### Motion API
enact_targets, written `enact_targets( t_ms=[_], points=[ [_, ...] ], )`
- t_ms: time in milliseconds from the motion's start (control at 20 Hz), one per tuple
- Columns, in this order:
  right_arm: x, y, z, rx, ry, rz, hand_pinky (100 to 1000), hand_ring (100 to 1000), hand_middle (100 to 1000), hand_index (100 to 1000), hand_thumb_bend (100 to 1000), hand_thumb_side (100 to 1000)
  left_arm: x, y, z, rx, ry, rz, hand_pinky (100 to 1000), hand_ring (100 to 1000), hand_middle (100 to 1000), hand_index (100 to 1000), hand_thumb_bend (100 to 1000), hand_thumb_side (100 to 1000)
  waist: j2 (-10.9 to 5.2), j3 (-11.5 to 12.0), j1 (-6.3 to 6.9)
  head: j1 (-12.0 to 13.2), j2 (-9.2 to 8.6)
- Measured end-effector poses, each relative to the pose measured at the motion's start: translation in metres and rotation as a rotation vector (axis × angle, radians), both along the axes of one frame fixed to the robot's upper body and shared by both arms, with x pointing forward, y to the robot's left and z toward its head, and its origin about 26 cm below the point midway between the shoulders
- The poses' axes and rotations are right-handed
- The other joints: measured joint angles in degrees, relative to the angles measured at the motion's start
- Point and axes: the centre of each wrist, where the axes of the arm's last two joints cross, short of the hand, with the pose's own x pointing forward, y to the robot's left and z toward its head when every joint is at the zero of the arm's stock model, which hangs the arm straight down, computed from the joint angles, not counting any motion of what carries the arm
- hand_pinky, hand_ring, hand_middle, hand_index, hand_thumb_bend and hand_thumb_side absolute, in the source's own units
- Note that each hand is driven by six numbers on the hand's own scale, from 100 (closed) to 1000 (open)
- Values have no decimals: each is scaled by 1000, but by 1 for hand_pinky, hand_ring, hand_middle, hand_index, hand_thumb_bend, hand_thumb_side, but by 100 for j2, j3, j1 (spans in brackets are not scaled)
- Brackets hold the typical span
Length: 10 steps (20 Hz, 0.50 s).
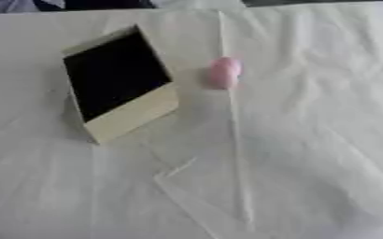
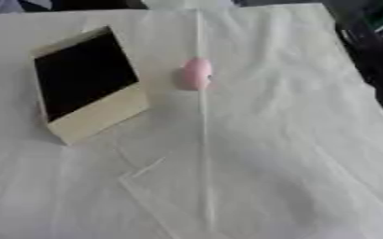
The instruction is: Pick up objects on the table and place them in the box.
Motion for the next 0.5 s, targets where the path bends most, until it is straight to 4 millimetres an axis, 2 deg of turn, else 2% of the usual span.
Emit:
enact_targets(
  t_ms=[350, 500],
  points=[
    [39, 23, -19, -202, 66, -22, 870, 876, 800, 876, 100, 834, 0, -1, -1, 2, 7, -6, 678, 657, 710, 816, 100, 731, -10, 10, -1, -40, 0],
    [54, 29, -32, -261, 95, -28, 873, 879, 804, 881, 100, 821, 0, -1, -1, 2, 9, -10, 678, 656, 709, 816, 100, 731, -10, 26, 2, -58, 0]
  ],
)
